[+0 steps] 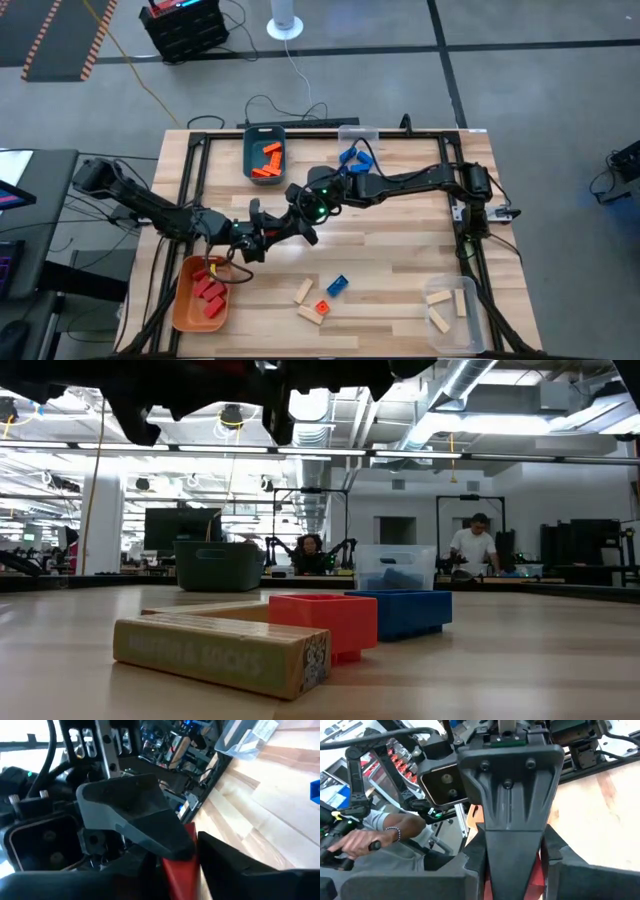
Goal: Sort blocks
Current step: Put the red block into the orange bin
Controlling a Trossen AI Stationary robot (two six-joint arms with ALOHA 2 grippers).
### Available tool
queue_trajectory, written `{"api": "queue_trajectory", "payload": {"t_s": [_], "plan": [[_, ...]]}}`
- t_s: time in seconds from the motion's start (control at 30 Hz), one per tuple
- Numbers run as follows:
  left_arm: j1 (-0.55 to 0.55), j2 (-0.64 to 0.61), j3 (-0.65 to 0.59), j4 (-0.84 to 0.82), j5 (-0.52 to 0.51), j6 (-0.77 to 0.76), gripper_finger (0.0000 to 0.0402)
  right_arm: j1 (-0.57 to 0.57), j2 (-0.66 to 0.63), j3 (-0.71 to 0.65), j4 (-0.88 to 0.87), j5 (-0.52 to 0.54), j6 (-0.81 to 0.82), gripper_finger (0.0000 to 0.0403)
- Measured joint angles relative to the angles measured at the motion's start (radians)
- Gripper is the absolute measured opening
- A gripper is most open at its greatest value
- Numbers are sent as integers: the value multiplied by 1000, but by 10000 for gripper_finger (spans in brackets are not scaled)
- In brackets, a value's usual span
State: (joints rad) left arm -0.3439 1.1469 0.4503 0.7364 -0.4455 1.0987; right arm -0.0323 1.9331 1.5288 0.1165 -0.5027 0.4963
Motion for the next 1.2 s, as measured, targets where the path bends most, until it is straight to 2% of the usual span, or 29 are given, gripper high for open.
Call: {"api": "queue_trajectory", "payload": {"t_s": [0.1, 0.37, 0.5, 0.63, 0.8, 0.9, 1.03, 1.2], "plan": [[12, 0, 0, -1, 0, -32, 99, -1, 0, -1, 5, 0, -2, 97], [18, -2, 0, -7, 2, -103, 98, -3, -4, -1, -4, 5, 5, 152], [17, -9, 0, -48, 4, -173, 98, -23, -52, -1, -136, -27, -29, 177], [-4, -62, 0, -152, 1, -287, 98, -32, -116, 0, -313, 13, -125, 188], [-38, -183, 27, -436, 2, -599, 98, -3, -162, -1, -506, 176, -248, 186], [-54, -239, 86, -718, 9, -887, 98, 23, -164, -43, -496, 268, -277, 182], [-89, -259, 180, -1126, 95, -1276, 98, 60, -155, -156, -353, 342, -260, 180], [-174, -250, 267, -1460, 305, -1579, 106, 130, -138, -312, -96, 499, -196, 180]]}}
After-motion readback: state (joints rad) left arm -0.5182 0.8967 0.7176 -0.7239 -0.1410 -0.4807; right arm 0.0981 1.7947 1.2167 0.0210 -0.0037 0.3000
